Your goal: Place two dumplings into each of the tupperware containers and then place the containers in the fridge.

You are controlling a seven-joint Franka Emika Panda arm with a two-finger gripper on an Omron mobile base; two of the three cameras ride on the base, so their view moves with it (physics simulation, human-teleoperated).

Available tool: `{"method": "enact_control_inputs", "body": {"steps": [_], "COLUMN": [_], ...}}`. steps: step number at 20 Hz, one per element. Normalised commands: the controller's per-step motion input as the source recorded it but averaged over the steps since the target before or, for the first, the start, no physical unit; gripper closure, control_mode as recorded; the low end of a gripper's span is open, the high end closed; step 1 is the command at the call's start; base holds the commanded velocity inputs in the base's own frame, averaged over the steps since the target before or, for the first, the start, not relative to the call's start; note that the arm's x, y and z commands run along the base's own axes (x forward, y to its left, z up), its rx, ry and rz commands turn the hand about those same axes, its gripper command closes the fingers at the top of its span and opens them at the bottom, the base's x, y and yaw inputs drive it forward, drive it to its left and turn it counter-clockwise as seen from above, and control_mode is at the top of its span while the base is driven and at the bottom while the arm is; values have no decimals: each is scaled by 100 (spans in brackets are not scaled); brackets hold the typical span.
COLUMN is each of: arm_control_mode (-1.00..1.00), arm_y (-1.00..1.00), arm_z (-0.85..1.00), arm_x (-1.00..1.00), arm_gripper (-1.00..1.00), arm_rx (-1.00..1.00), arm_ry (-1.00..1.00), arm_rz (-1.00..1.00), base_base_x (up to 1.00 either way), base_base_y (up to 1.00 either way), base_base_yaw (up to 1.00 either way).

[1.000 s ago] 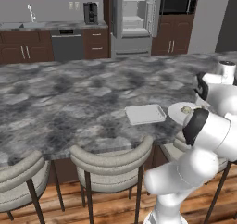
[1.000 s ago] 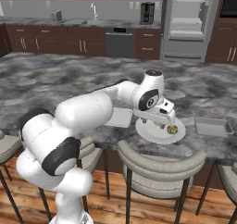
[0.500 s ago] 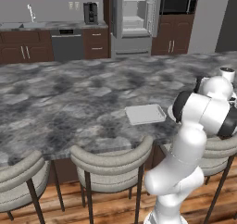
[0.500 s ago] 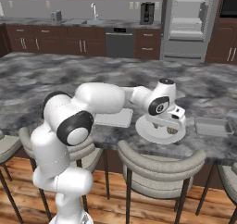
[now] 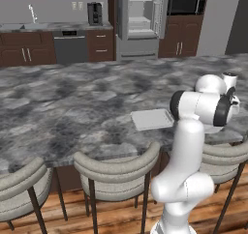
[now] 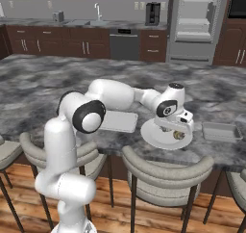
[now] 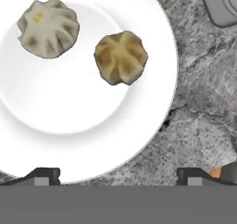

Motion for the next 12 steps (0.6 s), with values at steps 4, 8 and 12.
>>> {"method": "enact_control_inputs", "body": {"steps": [4, 8, 12], "arm_control_mode": [-100, -100, -100], "arm_y": [-3, -13, -16], "arm_z": [-31, -11, -16], "arm_x": [44, 30, 25], "arm_gripper": [-100, -100, -100], "arm_rx": [0, 0, 0], "arm_ry": [0, 0, 0], "arm_rz": [0, 0, 0], "base_base_x": [0, 0, 0], "base_base_y": [0, 0, 0], "base_base_yaw": [0, 0, 0]}}
